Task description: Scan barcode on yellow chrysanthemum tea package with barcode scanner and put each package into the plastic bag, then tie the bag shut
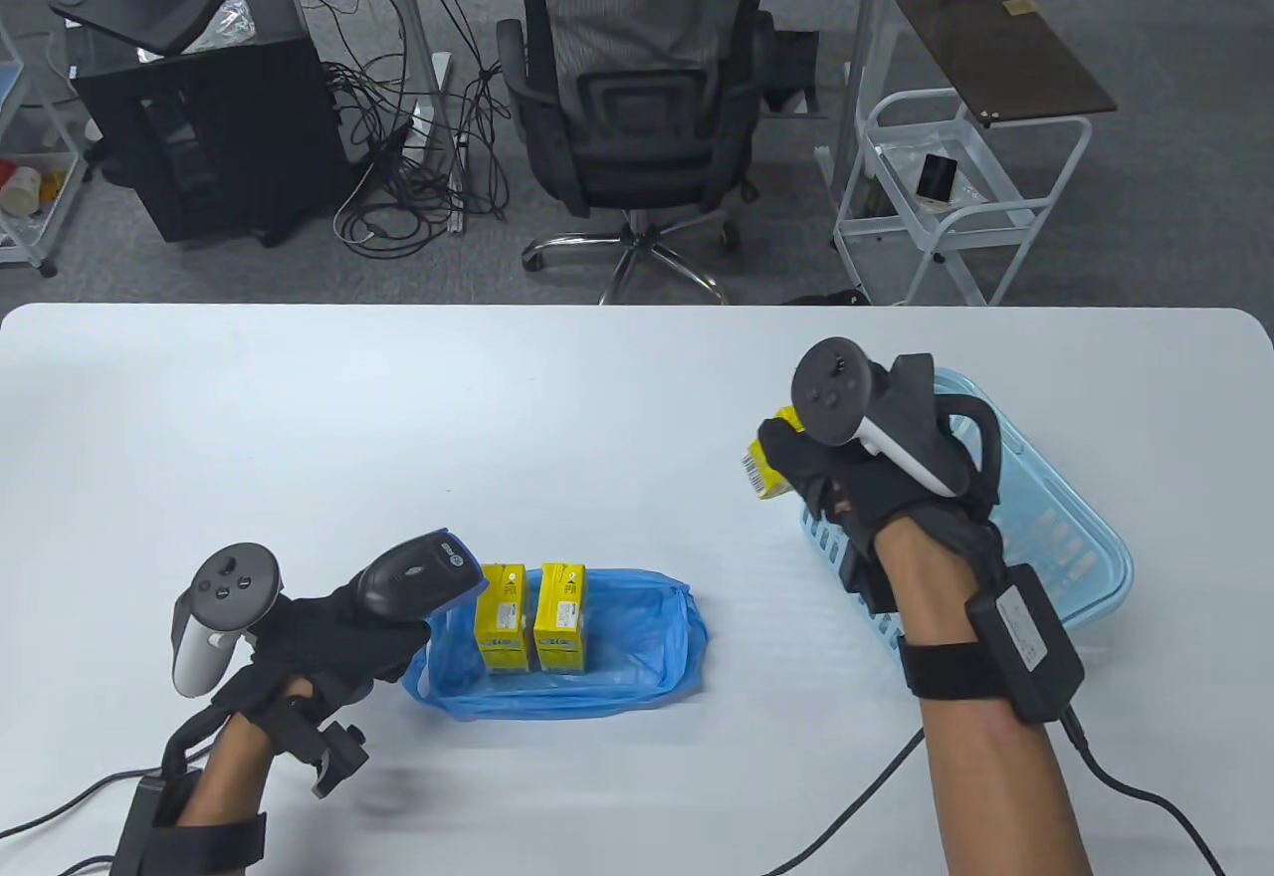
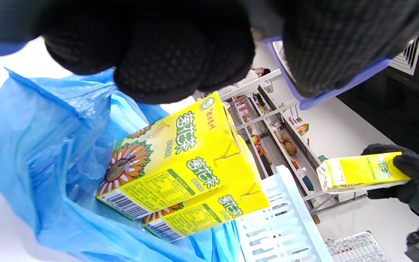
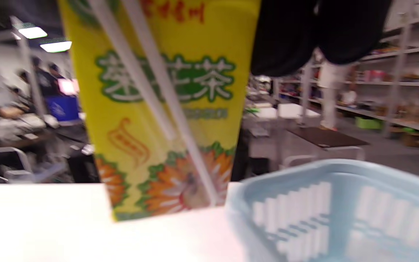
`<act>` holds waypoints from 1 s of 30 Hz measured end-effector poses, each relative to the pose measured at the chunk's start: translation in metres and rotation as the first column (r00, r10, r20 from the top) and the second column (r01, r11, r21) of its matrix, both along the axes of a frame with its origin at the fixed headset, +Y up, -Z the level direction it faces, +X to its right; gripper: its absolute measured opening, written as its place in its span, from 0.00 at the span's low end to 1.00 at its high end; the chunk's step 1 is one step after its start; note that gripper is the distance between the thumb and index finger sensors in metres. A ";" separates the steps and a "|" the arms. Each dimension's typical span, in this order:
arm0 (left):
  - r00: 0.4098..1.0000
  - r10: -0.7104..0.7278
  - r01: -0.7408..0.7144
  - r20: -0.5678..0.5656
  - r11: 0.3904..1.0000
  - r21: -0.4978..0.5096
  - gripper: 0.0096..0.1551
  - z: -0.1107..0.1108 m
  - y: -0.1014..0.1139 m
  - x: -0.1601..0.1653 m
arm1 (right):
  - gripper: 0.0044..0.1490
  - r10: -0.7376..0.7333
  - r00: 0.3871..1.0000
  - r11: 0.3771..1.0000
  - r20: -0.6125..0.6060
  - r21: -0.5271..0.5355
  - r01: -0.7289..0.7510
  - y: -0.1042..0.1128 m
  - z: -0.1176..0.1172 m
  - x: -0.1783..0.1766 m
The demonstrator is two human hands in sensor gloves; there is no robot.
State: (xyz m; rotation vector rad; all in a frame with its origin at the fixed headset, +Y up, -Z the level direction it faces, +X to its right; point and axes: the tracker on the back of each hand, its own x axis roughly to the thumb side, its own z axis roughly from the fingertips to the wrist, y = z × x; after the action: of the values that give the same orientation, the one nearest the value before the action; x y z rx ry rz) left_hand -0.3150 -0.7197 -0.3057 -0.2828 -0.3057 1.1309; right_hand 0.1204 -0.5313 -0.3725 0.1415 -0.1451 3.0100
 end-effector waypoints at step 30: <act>0.991 -0.118 0.113 0.058 0.990 0.086 0.31 0.006 0.007 0.012 | 0.50 -0.188 0.963 0.976 -0.194 -0.148 0.161 -0.057 0.008 -0.108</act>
State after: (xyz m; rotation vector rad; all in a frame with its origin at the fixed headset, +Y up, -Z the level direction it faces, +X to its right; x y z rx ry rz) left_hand -0.3033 -0.7122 -0.2998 -0.2607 -0.3859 0.9937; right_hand 0.0129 -0.5883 -0.3644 0.4041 0.0576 2.7955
